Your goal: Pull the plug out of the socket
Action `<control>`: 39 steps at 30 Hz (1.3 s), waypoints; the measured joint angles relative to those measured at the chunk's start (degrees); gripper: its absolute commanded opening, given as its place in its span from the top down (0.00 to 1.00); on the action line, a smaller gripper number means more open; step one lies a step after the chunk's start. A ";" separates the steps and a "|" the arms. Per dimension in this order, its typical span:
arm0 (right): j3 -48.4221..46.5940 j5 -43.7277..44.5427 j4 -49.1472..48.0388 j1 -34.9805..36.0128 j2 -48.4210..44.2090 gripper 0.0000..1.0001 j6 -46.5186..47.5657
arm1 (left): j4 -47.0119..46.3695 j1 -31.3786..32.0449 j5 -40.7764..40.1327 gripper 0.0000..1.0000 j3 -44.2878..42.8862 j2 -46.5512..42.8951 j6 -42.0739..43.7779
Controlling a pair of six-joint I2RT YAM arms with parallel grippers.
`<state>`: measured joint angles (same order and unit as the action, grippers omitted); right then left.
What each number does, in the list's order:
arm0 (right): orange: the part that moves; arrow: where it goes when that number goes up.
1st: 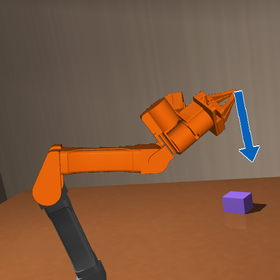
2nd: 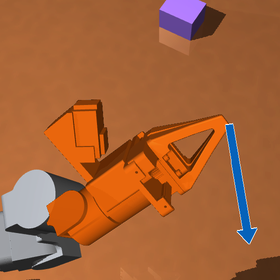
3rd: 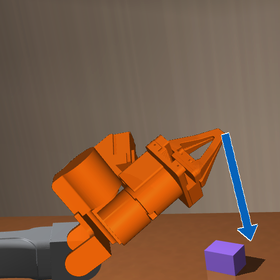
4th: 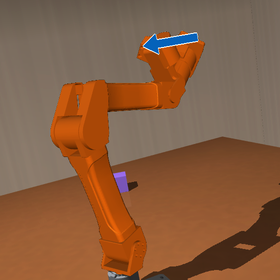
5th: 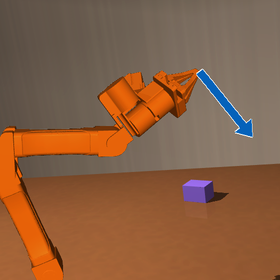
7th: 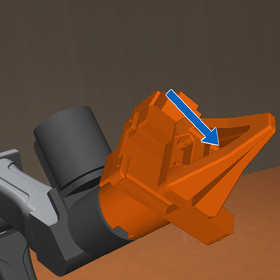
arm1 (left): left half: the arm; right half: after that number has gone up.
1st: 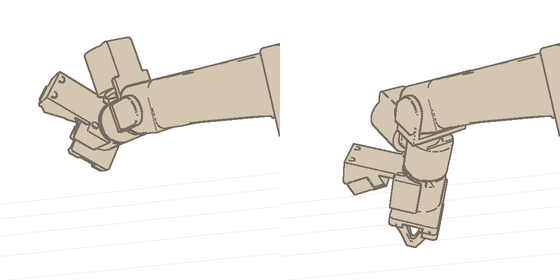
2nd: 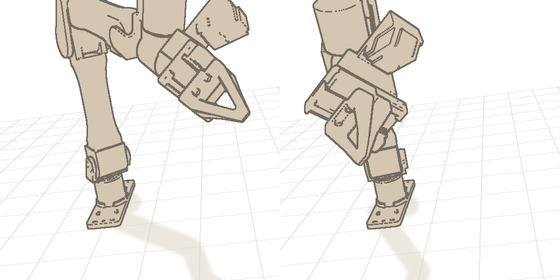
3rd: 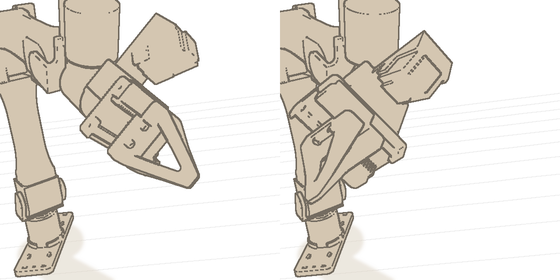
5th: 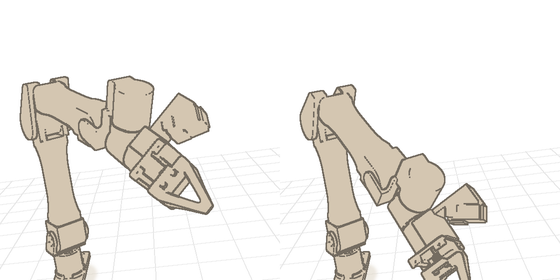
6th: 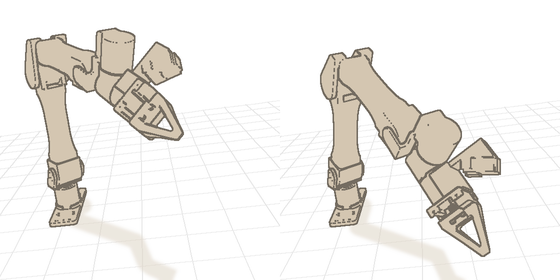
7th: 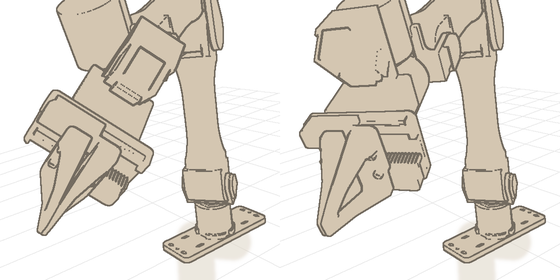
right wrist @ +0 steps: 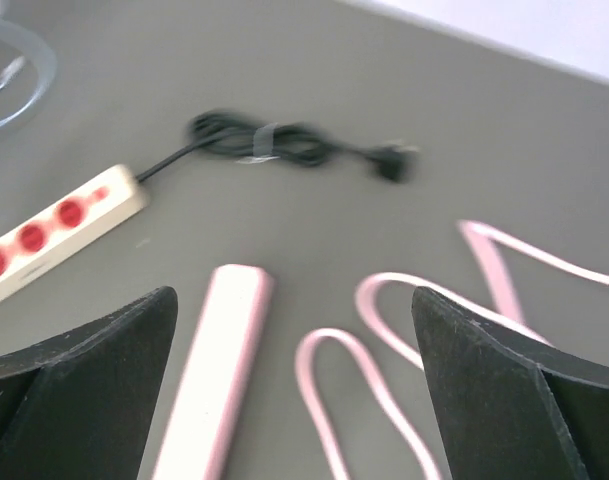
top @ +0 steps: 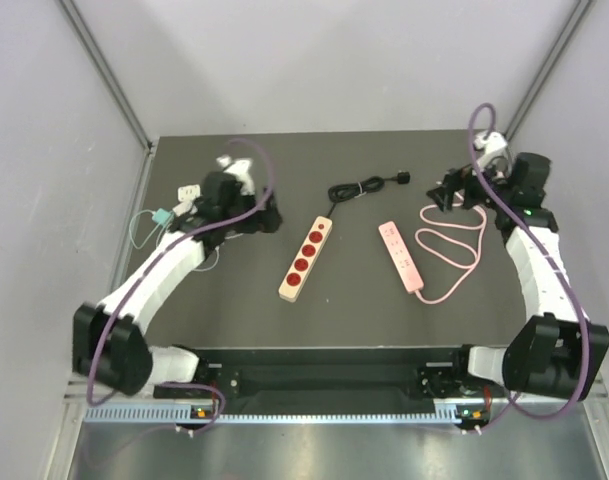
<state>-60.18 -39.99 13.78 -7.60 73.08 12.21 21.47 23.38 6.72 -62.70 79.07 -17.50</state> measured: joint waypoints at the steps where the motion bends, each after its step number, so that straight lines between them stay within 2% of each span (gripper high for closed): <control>1: 0.55 0.59 -1.18 -2.12 -1.16 0.00 -0.42 | -1.27 -2.93 -0.11 0.01 3.32 -3.91 -0.33; 5: 2.64 1.90 -3.76 -11.72 -5.77 0.00 -2.95 | -3.39 -9.62 -3.61 0.01 12.46 -18.45 -0.04; 8: 3.26 1.57 -3.85 -16.96 -7.65 0.00 -3.78 | -5.09 -10.19 -8.07 0.01 16.61 -27.39 1.95; 12: 5.81 1.20 -2.12 -18.97 -10.32 0.00 -3.13 | -5.81 -10.19 -13.05 0.01 20.72 -34.18 4.07; 20: 12.07 3.65 1.88 -19.17 -17.00 0.00 -2.29 | -4.52 -10.21 -17.27 0.01 22.86 -38.14 6.34; 30: 12.13 20.44 3.65 -19.21 -22.77 0.00 -10.25 | -4.44 -10.21 -18.16 0.01 23.06 -39.17 7.30; 39: 16.76 22.84 2.08 -19.21 -27.15 0.00 -15.34 | -4.46 -9.75 -18.14 0.01 23.45 -39.19 7.87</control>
<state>-43.42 -17.15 15.86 -26.81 45.93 -3.14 17.02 13.63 -11.42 -39.24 39.88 -9.63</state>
